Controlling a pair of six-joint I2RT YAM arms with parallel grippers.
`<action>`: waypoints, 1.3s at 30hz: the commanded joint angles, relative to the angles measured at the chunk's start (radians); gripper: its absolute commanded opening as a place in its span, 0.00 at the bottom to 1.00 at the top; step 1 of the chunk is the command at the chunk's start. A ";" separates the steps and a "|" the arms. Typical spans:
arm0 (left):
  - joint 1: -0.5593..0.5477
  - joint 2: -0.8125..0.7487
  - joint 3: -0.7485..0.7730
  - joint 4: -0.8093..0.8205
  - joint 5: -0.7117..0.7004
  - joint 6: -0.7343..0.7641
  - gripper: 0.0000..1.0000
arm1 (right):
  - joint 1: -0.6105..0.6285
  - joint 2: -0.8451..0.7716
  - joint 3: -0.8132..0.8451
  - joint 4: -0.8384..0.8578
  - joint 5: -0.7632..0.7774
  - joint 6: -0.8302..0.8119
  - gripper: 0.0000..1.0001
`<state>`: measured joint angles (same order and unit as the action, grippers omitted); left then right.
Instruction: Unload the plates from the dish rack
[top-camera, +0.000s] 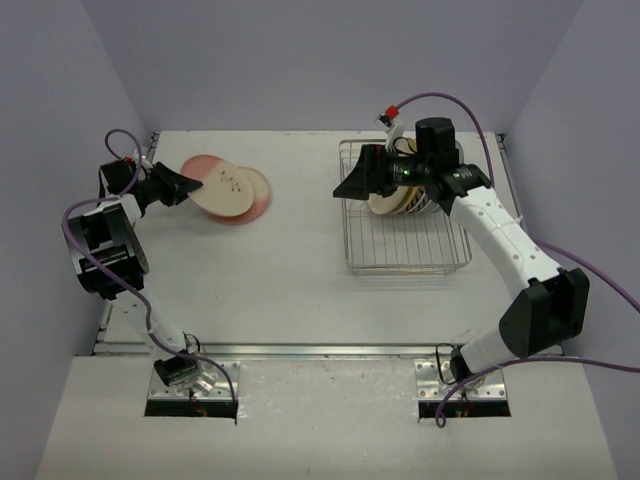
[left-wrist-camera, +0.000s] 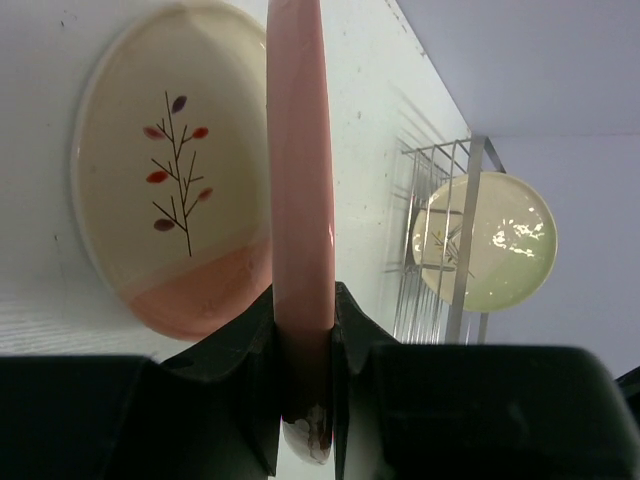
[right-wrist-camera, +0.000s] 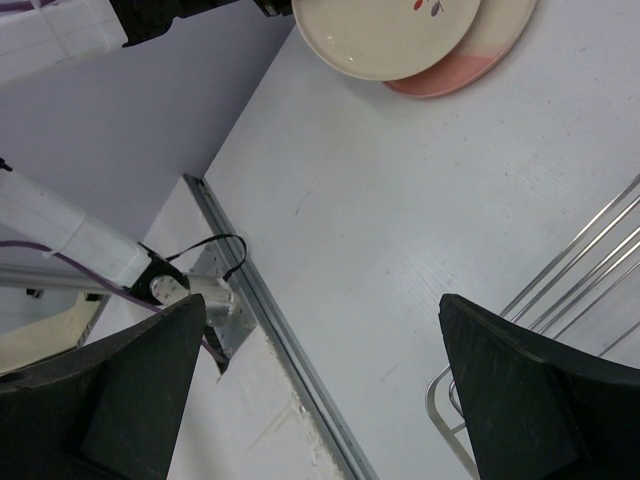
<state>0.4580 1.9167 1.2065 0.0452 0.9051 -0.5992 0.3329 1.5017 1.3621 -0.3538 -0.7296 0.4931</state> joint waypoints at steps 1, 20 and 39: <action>0.001 0.032 0.081 0.090 0.060 -0.010 0.00 | -0.008 -0.015 -0.005 0.016 0.006 -0.018 0.99; -0.049 0.066 0.103 -0.161 -0.190 0.279 0.43 | -0.009 -0.001 -0.007 0.016 -0.006 -0.016 0.99; -0.217 0.034 0.132 -0.245 -0.550 0.463 0.71 | -0.009 0.002 -0.013 0.010 -0.011 -0.027 0.99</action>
<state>0.2899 2.0128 1.2938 -0.2202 0.4264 -0.1920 0.3286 1.5028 1.3441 -0.3679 -0.7341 0.4888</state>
